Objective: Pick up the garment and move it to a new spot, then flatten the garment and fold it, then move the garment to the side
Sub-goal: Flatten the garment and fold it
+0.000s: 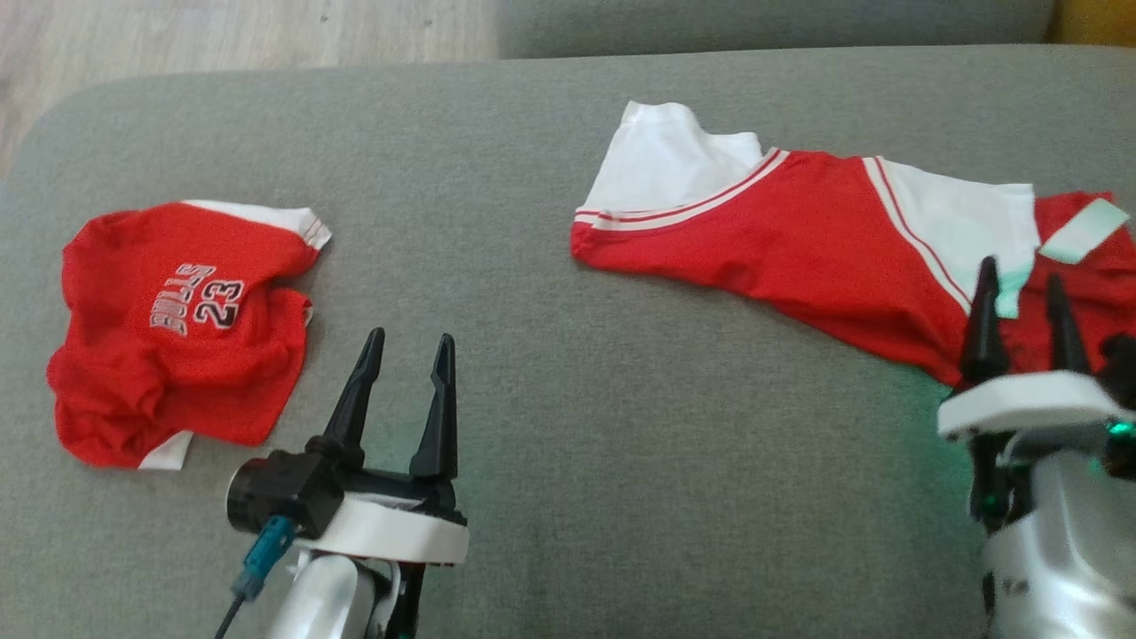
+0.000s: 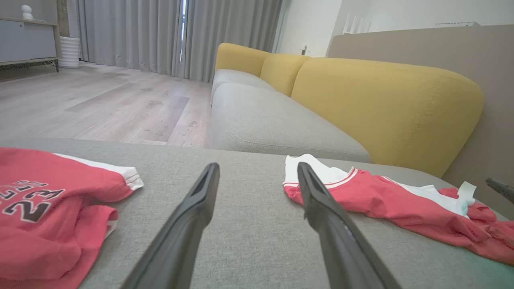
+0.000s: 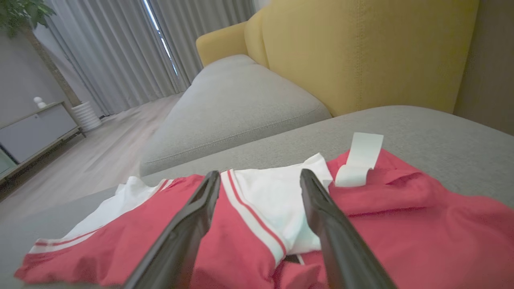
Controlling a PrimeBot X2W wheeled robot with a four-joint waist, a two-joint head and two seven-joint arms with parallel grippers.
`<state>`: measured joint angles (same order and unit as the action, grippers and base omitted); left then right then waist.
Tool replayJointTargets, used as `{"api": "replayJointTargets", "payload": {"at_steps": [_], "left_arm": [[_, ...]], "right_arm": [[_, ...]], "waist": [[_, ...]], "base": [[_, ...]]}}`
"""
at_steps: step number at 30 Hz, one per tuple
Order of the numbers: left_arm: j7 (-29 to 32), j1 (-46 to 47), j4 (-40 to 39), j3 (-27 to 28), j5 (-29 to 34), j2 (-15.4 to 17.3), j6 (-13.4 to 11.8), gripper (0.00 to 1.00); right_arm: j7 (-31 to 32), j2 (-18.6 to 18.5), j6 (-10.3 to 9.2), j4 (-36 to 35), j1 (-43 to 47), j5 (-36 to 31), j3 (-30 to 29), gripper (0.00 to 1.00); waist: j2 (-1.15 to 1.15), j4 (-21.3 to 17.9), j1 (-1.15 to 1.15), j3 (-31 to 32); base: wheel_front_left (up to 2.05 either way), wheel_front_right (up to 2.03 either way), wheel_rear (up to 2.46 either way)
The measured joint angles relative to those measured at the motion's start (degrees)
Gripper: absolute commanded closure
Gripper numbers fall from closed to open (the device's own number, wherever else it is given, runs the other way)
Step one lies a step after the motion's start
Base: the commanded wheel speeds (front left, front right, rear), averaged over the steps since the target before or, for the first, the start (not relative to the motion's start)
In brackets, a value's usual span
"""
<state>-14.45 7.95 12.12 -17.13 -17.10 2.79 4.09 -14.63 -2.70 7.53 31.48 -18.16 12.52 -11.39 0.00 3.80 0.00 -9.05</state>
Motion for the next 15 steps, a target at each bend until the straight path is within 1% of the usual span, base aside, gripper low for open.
{"api": "replayJointTargets", "payload": {"at_steps": [9, 15], "left_arm": [[0.0, 1.4, 0.3, -1.4, 0.0, 0.0, 0.0, 0.00], [0.0, 2.5, 0.3, -1.6, 0.0, 0.0, 0.0, 0.00]], "right_arm": [[1.6, 0.0, 0.00, 16.0, -13.1, -9.2, -15.2, 0.00], [2.1, 0.0, 0.00, 23.2, -19.0, -14.9, -23.2, 0.00]], "waist": [[0.00, 2.4, 0.01, -2.6], [0.00, 3.5, 0.01, -4.5]], "base": [[0.00, 0.00, 0.00], [0.00, 0.00, 0.00]]}}
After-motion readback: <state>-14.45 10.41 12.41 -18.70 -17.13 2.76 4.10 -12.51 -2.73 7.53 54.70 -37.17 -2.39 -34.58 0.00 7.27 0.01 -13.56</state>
